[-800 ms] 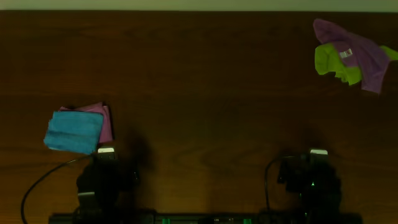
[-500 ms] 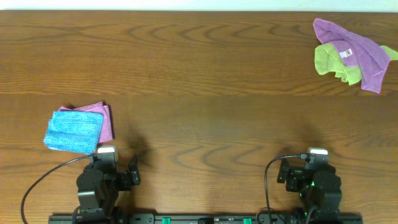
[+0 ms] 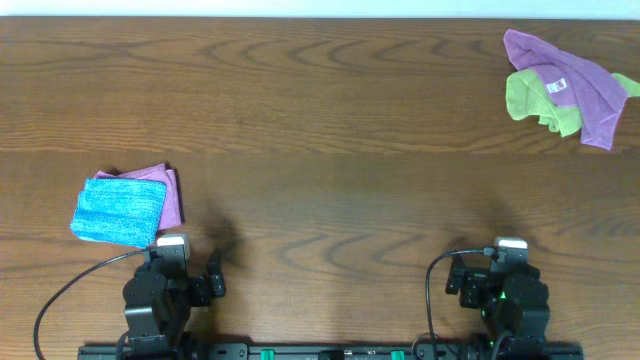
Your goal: Fold the cloth
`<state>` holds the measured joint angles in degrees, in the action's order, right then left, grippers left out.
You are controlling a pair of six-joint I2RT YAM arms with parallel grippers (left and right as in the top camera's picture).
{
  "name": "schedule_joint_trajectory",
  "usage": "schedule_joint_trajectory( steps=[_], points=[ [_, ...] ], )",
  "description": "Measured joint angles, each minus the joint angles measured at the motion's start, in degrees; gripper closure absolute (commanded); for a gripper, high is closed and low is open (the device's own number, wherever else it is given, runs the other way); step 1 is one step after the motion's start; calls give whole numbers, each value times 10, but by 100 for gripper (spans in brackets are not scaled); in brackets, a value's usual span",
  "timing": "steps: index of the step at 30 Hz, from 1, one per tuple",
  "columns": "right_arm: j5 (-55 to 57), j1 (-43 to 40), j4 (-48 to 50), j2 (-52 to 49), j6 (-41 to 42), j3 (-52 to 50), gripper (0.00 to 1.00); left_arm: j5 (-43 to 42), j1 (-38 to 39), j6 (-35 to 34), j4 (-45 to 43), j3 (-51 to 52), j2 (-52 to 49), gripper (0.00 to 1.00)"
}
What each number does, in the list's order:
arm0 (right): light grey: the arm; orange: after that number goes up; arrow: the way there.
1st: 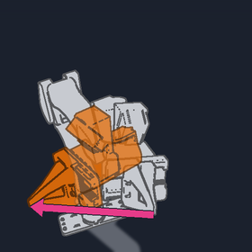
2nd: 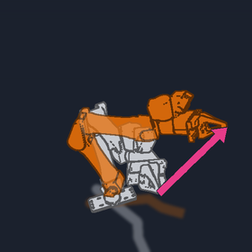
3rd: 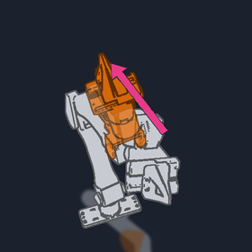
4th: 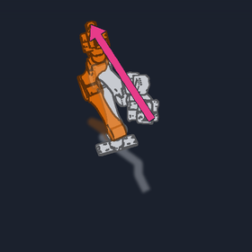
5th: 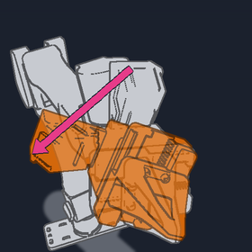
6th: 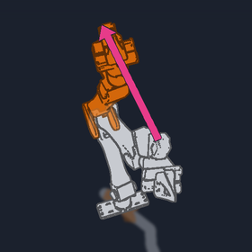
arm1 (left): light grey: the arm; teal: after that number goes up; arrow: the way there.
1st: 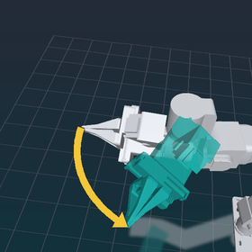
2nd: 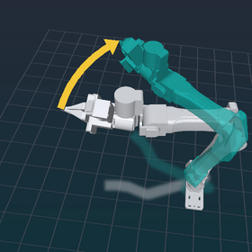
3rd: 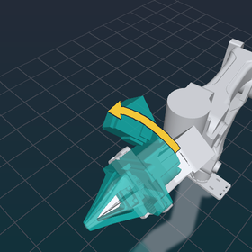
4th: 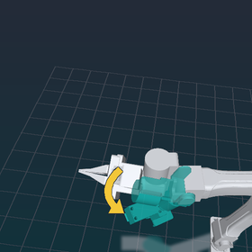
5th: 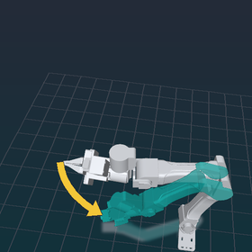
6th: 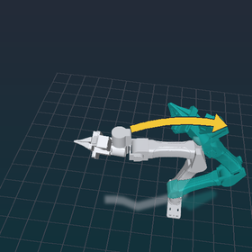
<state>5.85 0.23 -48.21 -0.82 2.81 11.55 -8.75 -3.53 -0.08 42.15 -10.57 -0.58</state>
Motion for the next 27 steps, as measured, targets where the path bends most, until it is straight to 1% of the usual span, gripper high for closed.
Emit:
schedule_joint_trajectory(
  steps=[17, 22, 27],
  points=[
    [0, 0, 0, 0, 0, 0, 1, 0, 0, 0, 0, 0, 0, 5],
    [-7, 0, 38, 0, 1, -1, 1, 0, 0, 0, 0, 0, 0, 5],
    [11, -2, 57, -21, 48, 0, 1, 0, 0, 0, 0, 0, 0, 5]
  ],
)
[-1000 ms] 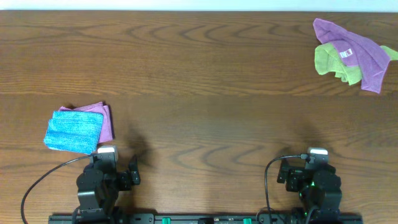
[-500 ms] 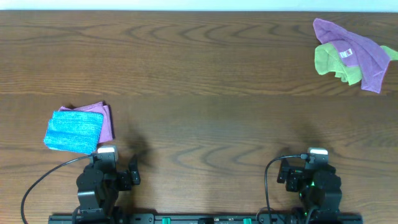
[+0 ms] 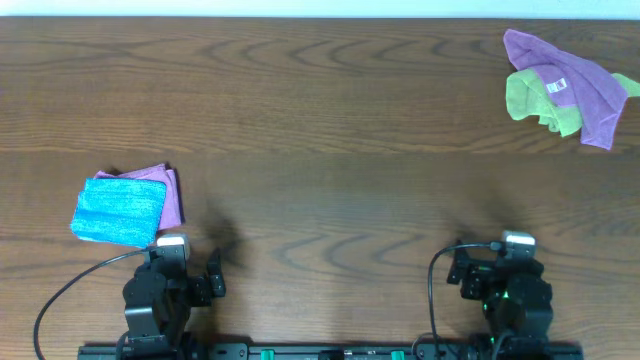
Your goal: Fold the cloth
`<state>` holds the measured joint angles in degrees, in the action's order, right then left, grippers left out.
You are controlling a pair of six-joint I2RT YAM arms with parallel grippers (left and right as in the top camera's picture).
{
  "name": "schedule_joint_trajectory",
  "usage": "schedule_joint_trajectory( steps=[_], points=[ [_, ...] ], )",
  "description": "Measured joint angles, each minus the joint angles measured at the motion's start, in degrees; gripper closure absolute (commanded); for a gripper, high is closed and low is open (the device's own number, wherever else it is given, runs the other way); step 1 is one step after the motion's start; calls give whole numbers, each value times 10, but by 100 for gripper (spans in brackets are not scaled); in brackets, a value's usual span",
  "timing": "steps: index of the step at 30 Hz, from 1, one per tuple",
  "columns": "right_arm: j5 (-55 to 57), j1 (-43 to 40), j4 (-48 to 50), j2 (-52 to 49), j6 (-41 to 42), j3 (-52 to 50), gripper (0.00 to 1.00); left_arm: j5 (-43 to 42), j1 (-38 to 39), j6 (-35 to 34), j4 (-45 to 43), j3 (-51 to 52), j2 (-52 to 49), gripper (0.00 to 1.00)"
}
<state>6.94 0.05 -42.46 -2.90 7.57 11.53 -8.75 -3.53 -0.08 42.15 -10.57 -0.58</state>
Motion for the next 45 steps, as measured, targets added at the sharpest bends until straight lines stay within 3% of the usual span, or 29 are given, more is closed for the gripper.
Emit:
schedule_joint_trajectory(
  steps=[6, 28, 38, 45],
  points=[
    [24, -11, 5, -110, 37, 41, 1, 0, 0, 0, 0, 0, 0, 5],
    [28, -172, 27, -586, 53, 374, 1, 0, 0, -1, 0, 0, 0, 5],
    [18, -182, 119, -659, 53, 458, 1, 0, 0, -1, 0, 0, 0, 5],
    [16, -208, 132, -750, 50, 524, 1, 0, 0, -1, 0, 0, 0, 5]
  ],
)
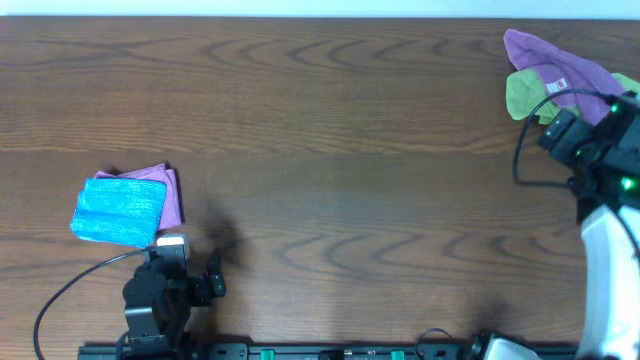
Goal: Fold the cloth
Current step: 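Reach the right gripper to the purple cloth on the green cloth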
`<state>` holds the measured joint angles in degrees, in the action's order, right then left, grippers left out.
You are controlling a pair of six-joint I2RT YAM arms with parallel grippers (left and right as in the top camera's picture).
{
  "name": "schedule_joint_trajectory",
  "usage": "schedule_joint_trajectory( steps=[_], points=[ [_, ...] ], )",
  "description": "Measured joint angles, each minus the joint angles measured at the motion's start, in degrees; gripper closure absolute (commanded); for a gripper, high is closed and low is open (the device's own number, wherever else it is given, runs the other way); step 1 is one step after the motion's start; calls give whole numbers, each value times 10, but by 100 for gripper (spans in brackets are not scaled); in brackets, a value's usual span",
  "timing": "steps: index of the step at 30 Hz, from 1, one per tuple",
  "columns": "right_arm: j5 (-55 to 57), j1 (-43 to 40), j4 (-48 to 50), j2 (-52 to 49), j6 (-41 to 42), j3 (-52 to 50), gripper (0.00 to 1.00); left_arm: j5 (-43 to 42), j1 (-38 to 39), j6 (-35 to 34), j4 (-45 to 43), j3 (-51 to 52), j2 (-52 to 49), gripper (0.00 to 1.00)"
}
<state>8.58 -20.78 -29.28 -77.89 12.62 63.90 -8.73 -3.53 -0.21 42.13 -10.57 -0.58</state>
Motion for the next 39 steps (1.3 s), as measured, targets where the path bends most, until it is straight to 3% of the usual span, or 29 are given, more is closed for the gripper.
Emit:
schedule_joint_trajectory(
  steps=[16, 31, 39],
  points=[
    [-59, -56, -26, -263, -37, 235, 1, 0, 0, 0, 0, 0, 0, 5],
    [-52, -56, -35, -281, -59, 253, 1, 0, 0, 0, 0, 0, 0, 5],
    [-53, -56, -39, -281, -26, 253, 1, 0, 0, 0, 0, 0, 0, 5]
  ],
)
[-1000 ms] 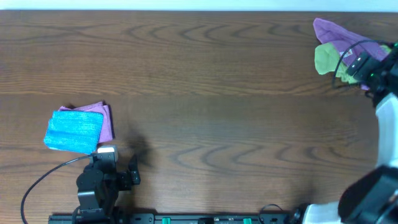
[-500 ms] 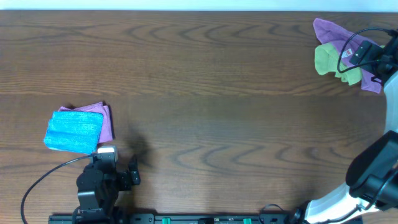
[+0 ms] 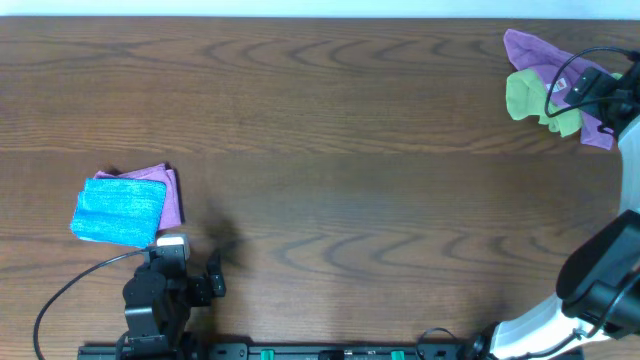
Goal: Fold the cloth
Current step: 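Reach the right gripper to the purple cloth on the green cloth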
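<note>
A crumpled purple cloth [image 3: 533,52] lies at the far right corner of the table, over a crumpled green cloth [image 3: 524,97]. My right gripper [image 3: 592,88] is down over the right part of this pile, with its arm reaching up along the right edge. Its fingers are hidden under the wrist, so what they hold does not show. My left gripper [image 3: 216,272] rests parked at the near left, away from any cloth.
A folded blue cloth [image 3: 120,208] sits on a folded purple cloth [image 3: 173,195] at the near left, just beyond the left arm's base. The wooden table [image 3: 330,170] fills the view.
My right gripper has moved a little farther and to the right, from the pile's near right edge to over its right part. The left arm and the folded stack have not moved.
Both arms were parked at the near edge, with the crumpled pile at the far right. The right arm shifted slightly at its base, then stood extended beside the pile. Now its gripper is over the pile. The cloths keep their shape throughout.
</note>
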`<state>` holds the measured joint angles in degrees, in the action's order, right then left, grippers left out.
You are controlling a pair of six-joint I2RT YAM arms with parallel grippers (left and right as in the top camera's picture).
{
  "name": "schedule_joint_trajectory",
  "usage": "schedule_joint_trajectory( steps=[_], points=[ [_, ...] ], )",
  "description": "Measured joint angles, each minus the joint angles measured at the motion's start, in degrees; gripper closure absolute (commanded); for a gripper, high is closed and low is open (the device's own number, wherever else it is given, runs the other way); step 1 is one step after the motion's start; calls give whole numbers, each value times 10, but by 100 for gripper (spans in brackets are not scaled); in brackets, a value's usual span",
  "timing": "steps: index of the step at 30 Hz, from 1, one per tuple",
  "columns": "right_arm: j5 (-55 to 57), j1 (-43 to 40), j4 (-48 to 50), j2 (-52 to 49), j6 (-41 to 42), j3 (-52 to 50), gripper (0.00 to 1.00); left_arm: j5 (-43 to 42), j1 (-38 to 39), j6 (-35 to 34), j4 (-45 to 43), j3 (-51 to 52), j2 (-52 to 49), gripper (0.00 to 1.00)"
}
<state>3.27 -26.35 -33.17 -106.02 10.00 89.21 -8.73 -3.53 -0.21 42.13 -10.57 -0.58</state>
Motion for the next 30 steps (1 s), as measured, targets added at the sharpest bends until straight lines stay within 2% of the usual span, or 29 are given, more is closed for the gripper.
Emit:
schedule_joint_trajectory(
  steps=[8, 20, 30],
  points=[
    [-19, 0, 4, 0, 11, 0, 1, 0, 0, 0, 0, 0, 0, 5],
    [-24, 0, 81, -5, 11, 0, 1, 0, 0, 0, 0, 0, 0, 5],
    [-24, 0, 113, -113, 18, 38, 1, 0, 0, 0, 0, 0, 0, 5]
  ],
)
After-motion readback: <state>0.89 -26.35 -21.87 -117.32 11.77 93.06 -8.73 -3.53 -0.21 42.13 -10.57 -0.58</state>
